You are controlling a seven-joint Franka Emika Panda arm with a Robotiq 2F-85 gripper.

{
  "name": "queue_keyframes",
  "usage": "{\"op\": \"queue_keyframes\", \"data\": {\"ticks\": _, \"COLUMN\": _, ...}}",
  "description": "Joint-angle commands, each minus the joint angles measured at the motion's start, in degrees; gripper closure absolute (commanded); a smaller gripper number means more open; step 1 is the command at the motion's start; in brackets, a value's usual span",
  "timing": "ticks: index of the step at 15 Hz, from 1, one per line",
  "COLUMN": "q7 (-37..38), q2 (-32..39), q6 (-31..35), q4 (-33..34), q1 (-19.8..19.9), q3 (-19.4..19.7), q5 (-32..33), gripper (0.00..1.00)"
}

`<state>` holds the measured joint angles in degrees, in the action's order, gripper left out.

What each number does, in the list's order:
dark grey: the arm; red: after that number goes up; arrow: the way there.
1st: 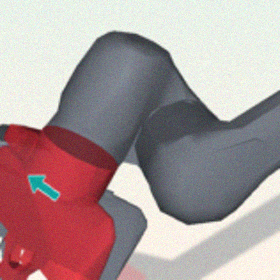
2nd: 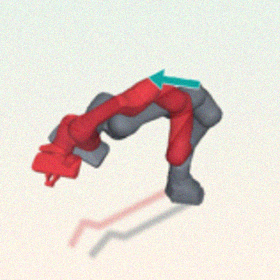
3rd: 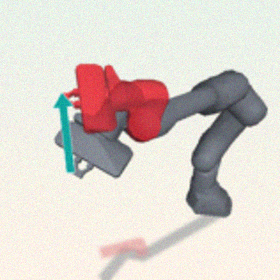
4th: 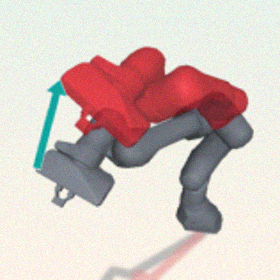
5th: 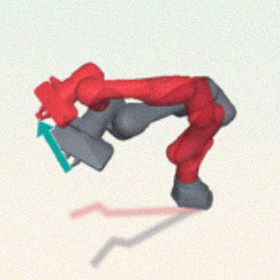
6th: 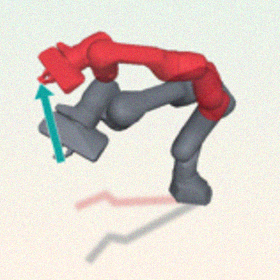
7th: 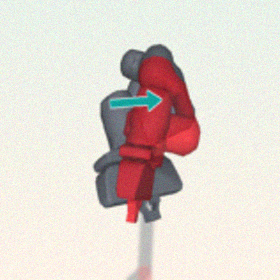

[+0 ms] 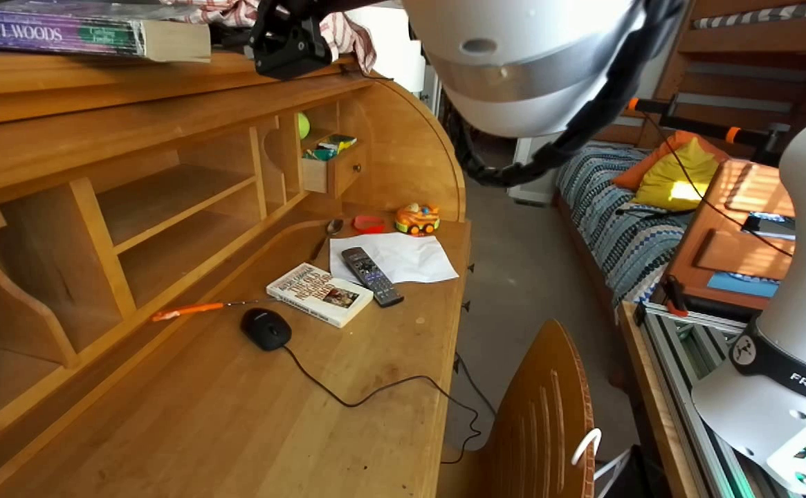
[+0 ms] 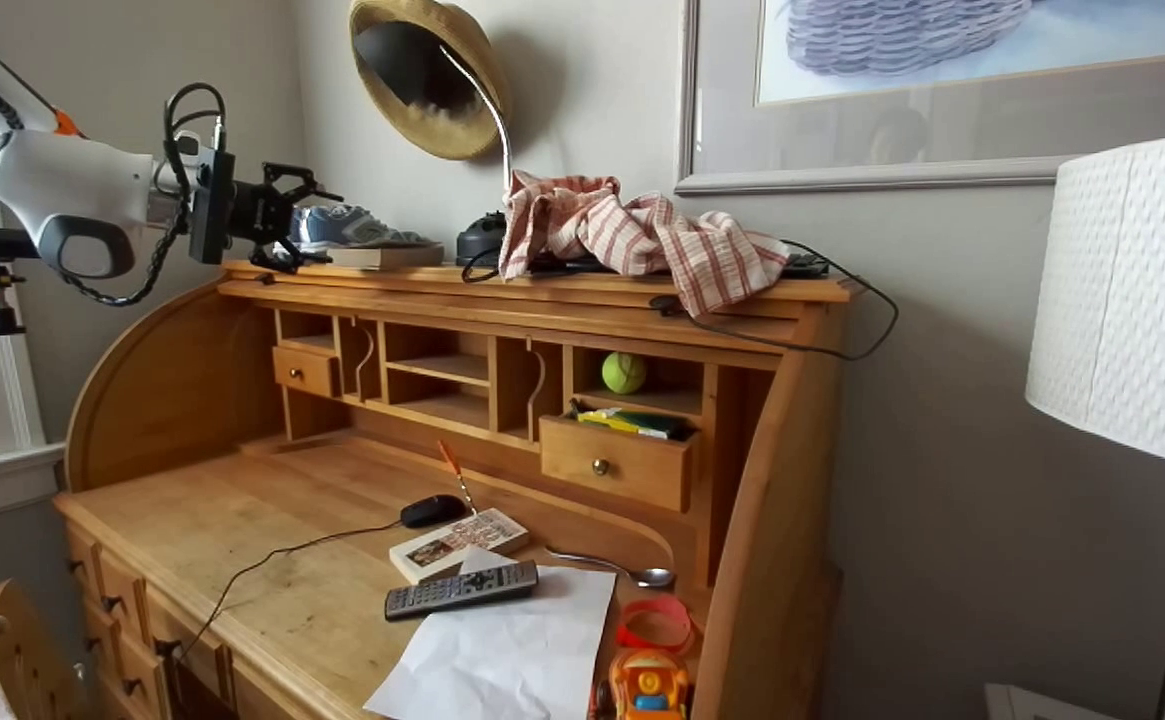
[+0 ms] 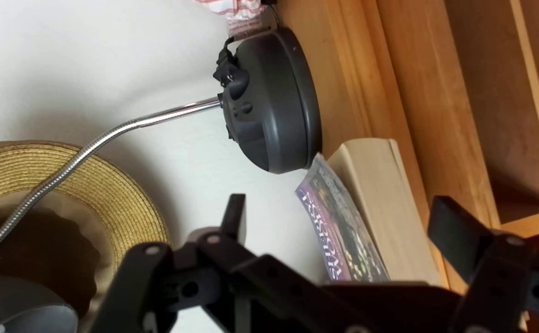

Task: Remove the book from the shelf

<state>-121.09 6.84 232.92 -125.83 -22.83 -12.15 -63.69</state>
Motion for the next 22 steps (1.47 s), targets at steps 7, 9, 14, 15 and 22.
{"op": "queue_keyframes", "data": {"ticks": 7, "q7": 0.8, "q2": 10.0, "q6": 2.4, "q4": 10.7, "q1": 1.3, "q3": 1.2, "q5": 5.8, "gripper": 0.0}}
{"op": "queue_keyframes", "data": {"ticks": 9, "q7": -0.2, "q2": 11.9, "q6": 2.0, "q4": 14.1, "q1": 1.2, "q3": 1.4, "q5": 4.8, "gripper": 0.0}}
{"op": "queue_keyframes", "data": {"ticks": 14, "q7": -0.6, "q2": 15.8, "q6": 1.3, "q4": 20.1, "q1": 0.8, "q3": 1.4, "q5": 3.3, "gripper": 0.0}}
{"op": "queue_keyframes", "data": {"ticks": 15, "q7": 1.2, "q2": 14.5, "q6": 0.4, "q4": 18.2, "q1": 1.0, "q3": 0.7, "q5": 3.3, "gripper": 0.0}}
{"op": "queue_keyframes", "data": {"ticks": 22, "q7": 21.3, "q2": 2.3, "q6": 5.1, "q4": -4.3, "q1": 0.8, "q3": -2.0, "q5": 5.7, "gripper": 0.0}}
